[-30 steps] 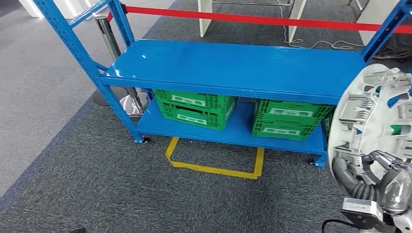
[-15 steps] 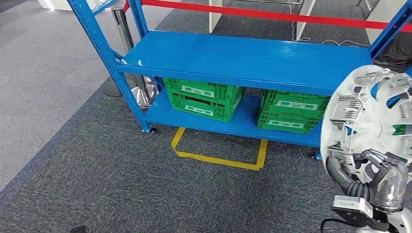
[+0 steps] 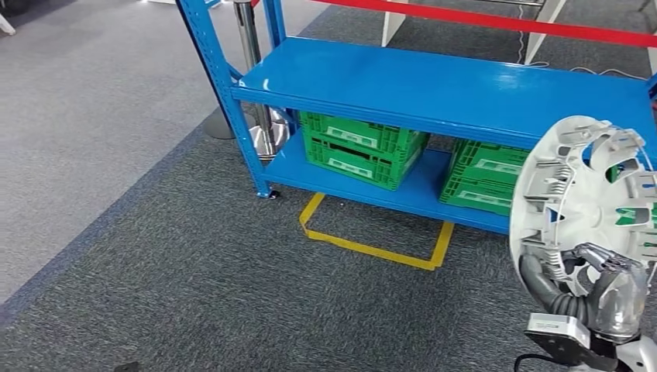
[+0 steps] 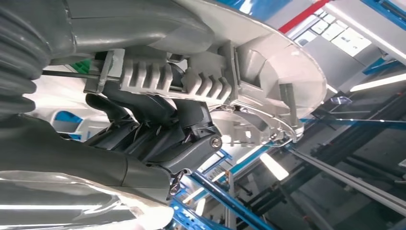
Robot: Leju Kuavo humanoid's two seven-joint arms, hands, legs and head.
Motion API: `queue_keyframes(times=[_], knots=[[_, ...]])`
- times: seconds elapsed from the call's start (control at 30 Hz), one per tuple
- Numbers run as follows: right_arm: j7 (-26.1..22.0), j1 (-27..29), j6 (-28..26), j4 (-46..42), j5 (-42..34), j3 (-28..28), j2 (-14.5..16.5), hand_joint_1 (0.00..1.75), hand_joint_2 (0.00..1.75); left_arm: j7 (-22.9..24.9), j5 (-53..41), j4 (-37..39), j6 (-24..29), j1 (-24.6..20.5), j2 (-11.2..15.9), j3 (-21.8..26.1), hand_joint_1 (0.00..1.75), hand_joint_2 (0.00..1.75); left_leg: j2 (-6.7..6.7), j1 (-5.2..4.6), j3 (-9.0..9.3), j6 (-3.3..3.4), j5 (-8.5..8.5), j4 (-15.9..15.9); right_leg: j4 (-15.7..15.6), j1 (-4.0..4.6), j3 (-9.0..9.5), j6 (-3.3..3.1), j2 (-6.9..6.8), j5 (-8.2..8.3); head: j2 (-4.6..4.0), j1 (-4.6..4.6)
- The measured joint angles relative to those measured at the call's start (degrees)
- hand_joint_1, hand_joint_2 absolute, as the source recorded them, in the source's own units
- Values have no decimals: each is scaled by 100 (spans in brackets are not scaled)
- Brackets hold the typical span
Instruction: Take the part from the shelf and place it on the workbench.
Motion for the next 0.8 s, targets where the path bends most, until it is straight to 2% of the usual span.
queue_keyframes(times=[0.07, 0.13, 0.17, 0.2, 0.23, 0.27, 0.33, 0.37, 0.4, 0.47, 0.5, 0.53, 0.6, 0.63, 0.67, 0.7, 0.73, 0.77, 0.8], knots=[[19, 25, -1, -1, 23, 0, -1, 175, 175, 3, -2, 0, 7, 1, 5, -1, 0, 175, 216, 28, -211, -82, -321, 490, -10, -13, -11, -43, -132, 22, 0, -30], [26, 58, 2, -1, 24, 0, -1, 175, 175, 5, -2, 0, 5, -5, -1, -2, 0, 175, 342, 92, -514, -153, -682, 1241, -8, -10, -27, -53, -272, 25, 0, -46], [29, 71, 7, 0, 19, 0, -1, 175, 175, 5, -1, 0, 1, -2, -2, -2, 0, 175, 362, 124, -599, -175, -752, 1484, -6, -8, -31, -53, -346, 25, 0, -48], [30, 77, 11, 1, 15, 0, -1, 175, 175, 5, -1, 0, -3, 4, -4, -2, 0, 175, 378, 147, -582, -187, -710, 1509, -5, -9, -33, -52, -416, 25, 0, -47], [31, 79, 17, 1, 15, 1, -1, 175, 175, 4, 1, 0, -8, 10, -5, -2, 0, 175, 407, 164, -460, -190, -571, 1310, -4, -9, -29, -50, -483, 24, 0, -48], [32, 80, 21, 1, 18, 2, -1, 175, 175, 4, 1, 0, -10, 11, -4, -2, 0, 175, 476, 170, -253, -181, -376, 930, -4, -9, -21, -45, -550, 21, 0, -48], [32, 80, 25, 1, 27, 6, -1, 175, 175, 3, 2, 0, -14, -5, -3, -2, 0, 175, 729, 126, 128, -132, -132, 183, -4, 5, -11, -9, -673, 15, 0, -46], [31, 80, 25, 1, 31, 9, -1, 175, 175, 3, 2, 0, -16, -12, -3, -2, 0, 175, 810, 96, 214, -98, -89, -23, -3, 14, -12, 19, -735, 13, 0, -42], [30, 78, 25, 1, 34, 14, -1, 175, 175, 2, 2, 0, -19, -13, -3, -2, 0, 175, 833, 67, 220, -67, -101, -89, -6, 22, -14, 51, -793, 14, 0, -40], [29, 70, 25, 1, 34, 23, -2, 175, 175, 1, 2, 0, -20, 8, -4, -2, 0, 175, 701, 62, 183, 7, -60, -127, -15, 12, -22, 119, -870, 2, 0, -40], [29, 68, 25, 1, 34, 27, -3, 175, 175, 1, 3, 0, -20, 18, -4, -2, 0, 175, 638, 72, 181, 45, -35, -154, 27, 1, -46, 148, -771, -48, 0, -35], [29, 70, 25, 2, 34, 30, -5, 175, 175, 1, 5, 0, -20, 18, -1, -1, 0, 175, 573, 85, 180, 87, -7, -182, 171, -11, -116, 168, -605, -154, 0, -23], [28, 79, 25, 5, 38, 37, -17, 175, 175, 1, 8, 0, -21, 1, 3, -1, 0, 175, 439, 88, 166, 143, 31, -201, 814, -15, -419, 178, -220, -496, 0, 8], [28, 83, 25, 8, 41, 42, -23, 175, 175, 1, 8, 0, -23, -8, 3, -1, 0, 175, 363, 80, 154, 160, 40, -200, 1216, -9, -617, 176, -137, -655, 0, 16], [31, 87, 25, 13, 45, 47, -29, 175, 175, 2, 8, 0, -25, -10, -1, -1, 0, 175, 282, 70, 148, 168, 45, -198, 1511, -2, -774, 176, -107, -731, 0, 19], [37, 89, 26, 19, 52, 52, -32, 175, 175, 3, 7, 0, -26, -7, -4, -2, 0, 175, 198, 62, 145, 173, 49, -194, 1619, 2, -846, 171, -96, -698, 0, 20], [43, 90, 26, 25, 60, 57, -32, 175, 175, 7, 5, 0, -26, -3, -6, -1, 0, 175, 109, 58, 146, 174, 51, -186, 1494, 3, -809, 163, -81, -552, 0, 20], [49, 90, 26, 29, 69, 61, -32, 175, 175, 11, 3, 0, -25, 0, -7, -1, 0, 175, 22, 57, 147, 172, 50, -171, 1163, -1, -667, 152, -31, -325, 0, 21], [52, 87, 25, 32, 80, 68, -33, 175, 175, 19, 1, 0, -24, -1, -9, 0, 0, 175, -60, 57, 140, 163, 45, -150, 774, -12, -488, 138, 99, -137, 0, 20]])
